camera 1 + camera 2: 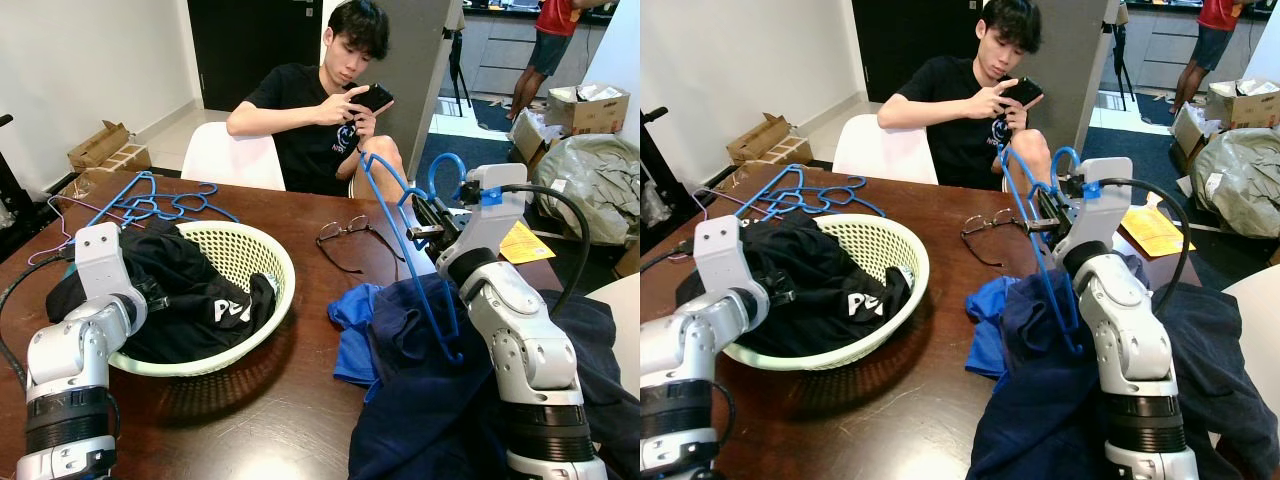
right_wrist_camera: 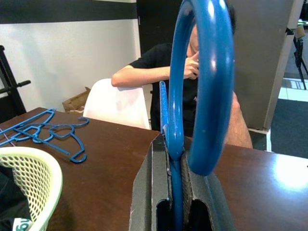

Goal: Hang hanger

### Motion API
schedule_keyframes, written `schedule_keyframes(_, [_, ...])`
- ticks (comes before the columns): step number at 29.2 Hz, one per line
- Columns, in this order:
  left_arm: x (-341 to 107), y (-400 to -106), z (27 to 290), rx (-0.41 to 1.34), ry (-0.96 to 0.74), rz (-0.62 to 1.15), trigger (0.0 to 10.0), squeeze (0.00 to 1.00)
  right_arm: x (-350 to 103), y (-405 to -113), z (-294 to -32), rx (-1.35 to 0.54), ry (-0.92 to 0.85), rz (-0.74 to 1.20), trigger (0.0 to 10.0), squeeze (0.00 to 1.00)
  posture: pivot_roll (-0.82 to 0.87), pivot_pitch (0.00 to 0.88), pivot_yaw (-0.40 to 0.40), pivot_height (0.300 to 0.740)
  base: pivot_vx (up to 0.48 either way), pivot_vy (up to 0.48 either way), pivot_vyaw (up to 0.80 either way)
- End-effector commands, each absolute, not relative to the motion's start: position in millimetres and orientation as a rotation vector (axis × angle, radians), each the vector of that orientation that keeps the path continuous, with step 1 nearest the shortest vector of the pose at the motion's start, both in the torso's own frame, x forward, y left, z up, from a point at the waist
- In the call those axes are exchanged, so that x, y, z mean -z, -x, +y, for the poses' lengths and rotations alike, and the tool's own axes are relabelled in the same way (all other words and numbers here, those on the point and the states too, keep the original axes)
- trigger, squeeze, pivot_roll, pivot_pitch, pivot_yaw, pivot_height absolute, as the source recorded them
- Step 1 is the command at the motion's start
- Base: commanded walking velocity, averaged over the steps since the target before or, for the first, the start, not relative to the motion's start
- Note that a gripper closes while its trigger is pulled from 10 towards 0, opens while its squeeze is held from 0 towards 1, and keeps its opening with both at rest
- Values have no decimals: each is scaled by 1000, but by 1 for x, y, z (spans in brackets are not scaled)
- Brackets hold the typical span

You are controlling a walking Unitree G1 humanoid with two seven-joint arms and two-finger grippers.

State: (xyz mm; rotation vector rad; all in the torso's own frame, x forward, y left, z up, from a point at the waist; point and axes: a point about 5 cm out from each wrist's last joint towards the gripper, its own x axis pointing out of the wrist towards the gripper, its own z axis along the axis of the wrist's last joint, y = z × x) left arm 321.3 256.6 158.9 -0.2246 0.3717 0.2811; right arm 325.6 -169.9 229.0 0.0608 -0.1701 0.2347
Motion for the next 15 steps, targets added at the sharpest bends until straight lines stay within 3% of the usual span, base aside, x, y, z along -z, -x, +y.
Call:
schedule_keyframes(1, [-162, -323, 262, -299, 222, 357, 0, 0, -230, -324, -171, -233, -54, -172, 10000, 0, 40, 9, -11, 740, 0, 0, 0])
schedule_keyframes(7, [-218, -329, 273, -316, 1, 121, 0, 0, -230, -325, -169, -233, -58, -174, 10000, 0, 49, 0, -10, 740, 0, 0, 0])
schedule_keyframes(12, [-345, -322, 259, -253, -215, -367, 0, 0, -230, -326, -168, -234, -63, -180, 10000, 0, 57, 0, -12, 740, 0, 0, 0])
schedule_keyframes(15, [-365, -319, 254, -233, -237, -442, 0, 0, -230, -327, -168, -234, -64, -181, 10000, 0, 58, 0, -12, 740, 0, 0, 0])
